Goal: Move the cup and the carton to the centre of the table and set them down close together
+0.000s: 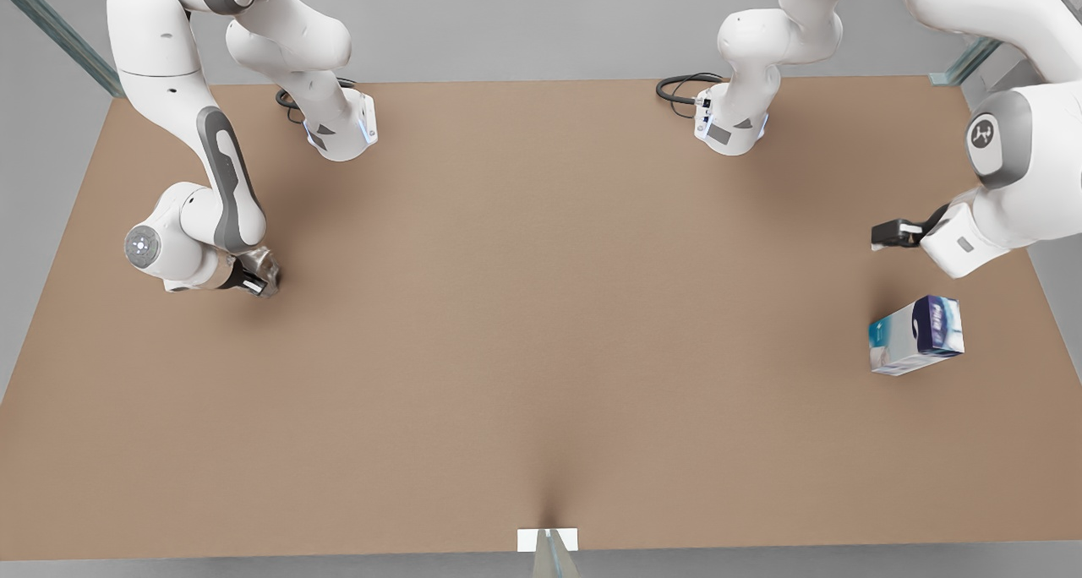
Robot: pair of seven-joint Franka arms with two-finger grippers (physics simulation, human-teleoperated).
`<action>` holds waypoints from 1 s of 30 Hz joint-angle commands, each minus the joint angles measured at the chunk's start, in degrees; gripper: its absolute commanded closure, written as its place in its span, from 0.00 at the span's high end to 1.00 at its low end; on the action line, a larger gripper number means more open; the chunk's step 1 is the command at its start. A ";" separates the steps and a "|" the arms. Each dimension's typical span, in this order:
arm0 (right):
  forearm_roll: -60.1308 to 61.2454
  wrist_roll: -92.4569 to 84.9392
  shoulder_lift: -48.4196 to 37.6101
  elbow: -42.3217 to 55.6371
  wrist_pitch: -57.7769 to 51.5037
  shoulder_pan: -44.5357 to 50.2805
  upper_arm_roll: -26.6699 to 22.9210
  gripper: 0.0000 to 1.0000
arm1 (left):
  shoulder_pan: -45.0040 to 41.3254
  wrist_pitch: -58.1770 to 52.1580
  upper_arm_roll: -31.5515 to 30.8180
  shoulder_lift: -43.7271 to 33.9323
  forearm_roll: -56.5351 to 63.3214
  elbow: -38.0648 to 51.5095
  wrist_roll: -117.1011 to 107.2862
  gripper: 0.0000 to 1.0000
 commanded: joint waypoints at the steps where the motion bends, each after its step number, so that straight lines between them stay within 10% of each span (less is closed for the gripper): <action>1: -0.08 -0.29 -0.09 0.02 -0.17 0.00 0.00 0.21 | 0.16 0.28 0.73 0.03 1.41 0.00 0.80 1.00; 15: -2.80 0.41 -3.16 3.53 0.62 0.09 4.39 0.21 | 7.10 13.73 6.53 13.04 2.11 2.64 6.16 1.00; 30: -12.03 45.58 15.90 43.68 -12.82 20.21 19.78 0.21 | 9.21 20.94 5.92 19.98 0.35 1.49 12.22 1.00</action>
